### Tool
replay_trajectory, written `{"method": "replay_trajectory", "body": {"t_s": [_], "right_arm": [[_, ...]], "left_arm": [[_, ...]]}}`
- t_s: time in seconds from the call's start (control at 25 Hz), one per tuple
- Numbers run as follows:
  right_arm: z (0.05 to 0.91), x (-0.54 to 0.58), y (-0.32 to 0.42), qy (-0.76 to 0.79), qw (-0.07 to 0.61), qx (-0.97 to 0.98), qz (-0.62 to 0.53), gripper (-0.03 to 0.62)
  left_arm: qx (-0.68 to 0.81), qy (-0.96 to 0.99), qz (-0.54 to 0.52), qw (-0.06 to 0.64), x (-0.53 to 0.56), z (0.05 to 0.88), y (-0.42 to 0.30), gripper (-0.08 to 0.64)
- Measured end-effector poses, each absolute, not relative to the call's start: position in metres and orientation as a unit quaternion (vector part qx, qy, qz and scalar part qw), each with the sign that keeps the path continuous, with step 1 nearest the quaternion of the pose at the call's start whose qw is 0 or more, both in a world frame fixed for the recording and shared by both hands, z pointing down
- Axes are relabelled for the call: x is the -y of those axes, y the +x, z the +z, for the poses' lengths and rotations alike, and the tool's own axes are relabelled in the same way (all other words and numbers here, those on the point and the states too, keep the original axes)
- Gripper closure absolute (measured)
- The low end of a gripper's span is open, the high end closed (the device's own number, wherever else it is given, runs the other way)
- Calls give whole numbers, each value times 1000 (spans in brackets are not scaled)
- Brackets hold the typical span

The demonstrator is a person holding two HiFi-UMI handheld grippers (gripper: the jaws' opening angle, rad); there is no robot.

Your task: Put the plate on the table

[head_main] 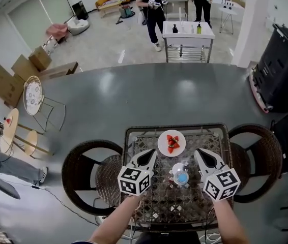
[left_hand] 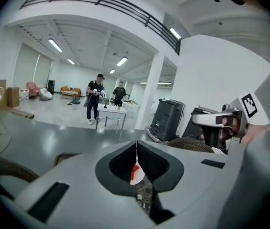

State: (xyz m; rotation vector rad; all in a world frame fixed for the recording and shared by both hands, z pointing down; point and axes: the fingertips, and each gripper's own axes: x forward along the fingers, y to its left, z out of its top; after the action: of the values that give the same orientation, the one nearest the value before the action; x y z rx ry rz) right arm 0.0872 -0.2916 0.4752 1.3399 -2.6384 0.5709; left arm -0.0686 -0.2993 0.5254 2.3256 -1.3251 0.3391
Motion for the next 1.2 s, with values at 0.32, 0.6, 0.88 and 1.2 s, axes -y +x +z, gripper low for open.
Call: {"method": "replay_trajectory", "body": {"t_s": [0.32,0.6,0.88,1.2], "right_arm": [[449,270,59,424,58,888,168,588],[423,260,49,416,45,898,136,588],[415,255,50,419,41,898,126,588],[405,253,49,411,37,904,112,588]], "left_arm": [[415,898,86,118,254,456,-29,552],[392,912,69,101,237,427,-14,551],[387,915,68,89,233,420,-11,552],[391,914,63,92,232,414,-10,552]]}}
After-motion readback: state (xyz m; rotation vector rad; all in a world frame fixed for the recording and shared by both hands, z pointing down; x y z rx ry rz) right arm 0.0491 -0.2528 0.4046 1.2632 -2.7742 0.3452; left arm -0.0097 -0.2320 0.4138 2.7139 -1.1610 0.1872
